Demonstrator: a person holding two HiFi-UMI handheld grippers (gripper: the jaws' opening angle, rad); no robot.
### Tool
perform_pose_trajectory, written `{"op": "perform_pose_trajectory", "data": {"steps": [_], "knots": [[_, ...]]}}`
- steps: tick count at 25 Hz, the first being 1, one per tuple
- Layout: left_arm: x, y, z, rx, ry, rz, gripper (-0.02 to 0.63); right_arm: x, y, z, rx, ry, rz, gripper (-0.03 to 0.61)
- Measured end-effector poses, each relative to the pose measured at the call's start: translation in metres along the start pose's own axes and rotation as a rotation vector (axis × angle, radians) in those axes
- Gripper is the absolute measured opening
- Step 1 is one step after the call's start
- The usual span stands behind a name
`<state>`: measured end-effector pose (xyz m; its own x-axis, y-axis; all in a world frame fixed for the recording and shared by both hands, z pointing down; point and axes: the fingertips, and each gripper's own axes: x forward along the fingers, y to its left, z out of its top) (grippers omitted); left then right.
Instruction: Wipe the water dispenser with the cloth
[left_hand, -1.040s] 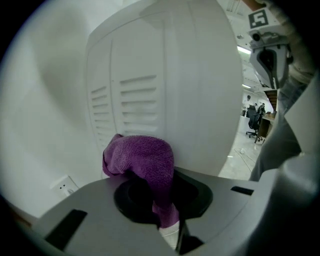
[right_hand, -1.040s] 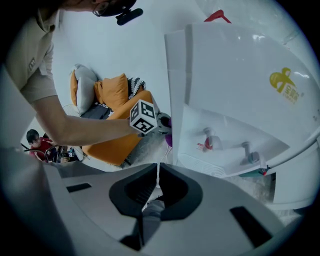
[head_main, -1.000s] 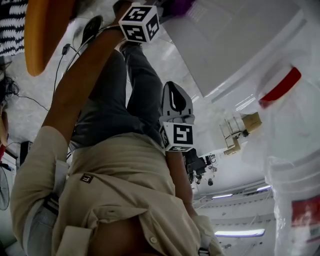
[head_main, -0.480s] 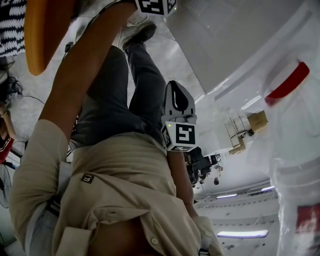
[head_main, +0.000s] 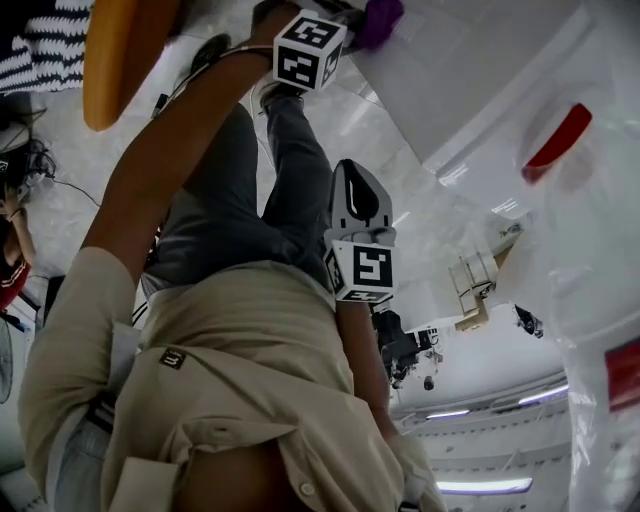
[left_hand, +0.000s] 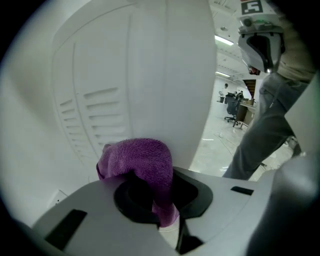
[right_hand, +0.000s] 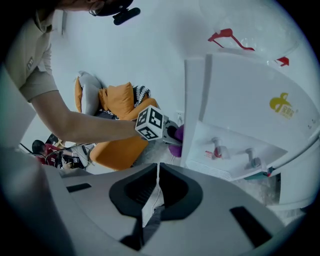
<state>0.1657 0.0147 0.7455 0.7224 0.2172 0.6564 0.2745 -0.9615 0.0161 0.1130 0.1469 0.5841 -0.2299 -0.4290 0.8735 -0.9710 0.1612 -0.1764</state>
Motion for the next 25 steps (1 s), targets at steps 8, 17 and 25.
{"op": "perform_pose_trajectory", "data": {"steps": [8, 17, 25], "knots": [[-0.071, -0.056, 0.011, 0.053, 0.043, -0.102, 0.057, -0.029, 0.031, 0.046, -0.021, -0.075, 0.020, 0.028], [-0.224, -0.026, 0.072, 0.019, 0.000, 0.012, 0.057, -0.083, 0.044, 0.125, -0.029, -0.229, 0.012, 0.028], [-0.347, -0.005, 0.145, -0.028, -0.135, 0.132, 0.057, -0.132, 0.055, 0.188, -0.009, -0.388, 0.009, 0.028]]}}
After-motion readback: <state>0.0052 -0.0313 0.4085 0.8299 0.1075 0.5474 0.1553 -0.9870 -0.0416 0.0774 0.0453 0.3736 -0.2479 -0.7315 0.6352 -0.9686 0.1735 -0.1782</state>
